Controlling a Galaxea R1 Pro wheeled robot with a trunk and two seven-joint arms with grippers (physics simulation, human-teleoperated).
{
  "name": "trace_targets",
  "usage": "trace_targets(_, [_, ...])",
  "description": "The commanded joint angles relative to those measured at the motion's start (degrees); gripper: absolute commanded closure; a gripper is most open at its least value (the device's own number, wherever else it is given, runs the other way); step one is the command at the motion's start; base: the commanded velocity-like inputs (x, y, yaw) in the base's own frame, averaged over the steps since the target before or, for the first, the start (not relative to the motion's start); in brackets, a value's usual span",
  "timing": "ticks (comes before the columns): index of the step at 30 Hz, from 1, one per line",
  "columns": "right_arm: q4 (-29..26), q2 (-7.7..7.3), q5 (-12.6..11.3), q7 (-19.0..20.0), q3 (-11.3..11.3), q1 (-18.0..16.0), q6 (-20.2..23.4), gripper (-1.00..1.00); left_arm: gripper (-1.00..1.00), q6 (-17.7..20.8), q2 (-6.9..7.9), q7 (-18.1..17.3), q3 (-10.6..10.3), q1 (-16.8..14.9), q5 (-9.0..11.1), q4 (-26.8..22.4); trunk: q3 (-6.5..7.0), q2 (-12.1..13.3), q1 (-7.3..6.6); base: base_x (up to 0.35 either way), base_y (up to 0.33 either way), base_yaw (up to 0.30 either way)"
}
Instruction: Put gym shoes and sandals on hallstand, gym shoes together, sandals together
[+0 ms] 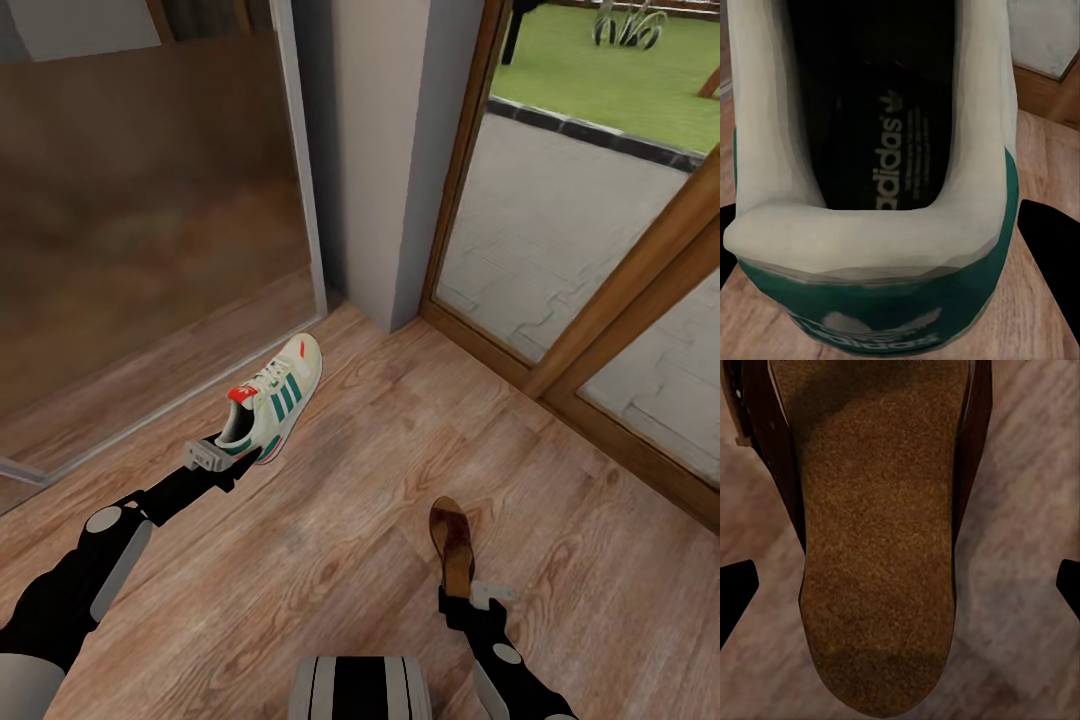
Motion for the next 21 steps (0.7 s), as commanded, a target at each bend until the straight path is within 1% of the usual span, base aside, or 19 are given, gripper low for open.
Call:
trace_targets(1, [0.06,0.05,0.41,-0.12,-0.26,-0.03,-0.16,-1.00,1.00,-0.12,0.06,-0.04,-0.13,-0.03,0.33,0.04,-0.03,-0.01,-0.01,0.000,0.000,0.000])
trace_targets(6, [0.08,0.05,0.41,-0.09,-0.26,-0.03,-0.16,-1.00,1.00,-0.12,0.07,-0.01,-0.13,-0.03,0.33,0.04,-1.24,-0.08,0.12,0.000,0.000,0.043])
trace_targets(15, [0.09,0.05,0.41,-0.10,-0.26,-0.03,-0.16,-1.00,1.00,-0.16,0.06,0.00,-0.13,-0.03,0.33,0.11,-3.85,-0.20,0.35,0.000,0.000,0.158])
trace_targets(21, [0.09,0.05,0.41,-0.11,-0.26,-0.03,-0.16,-1.00,1.00,-0.17,0.04,0.00,-0.13,-0.03,0.33,0.12,-4.09,-0.20,0.35,0.000,0.000,0.094])
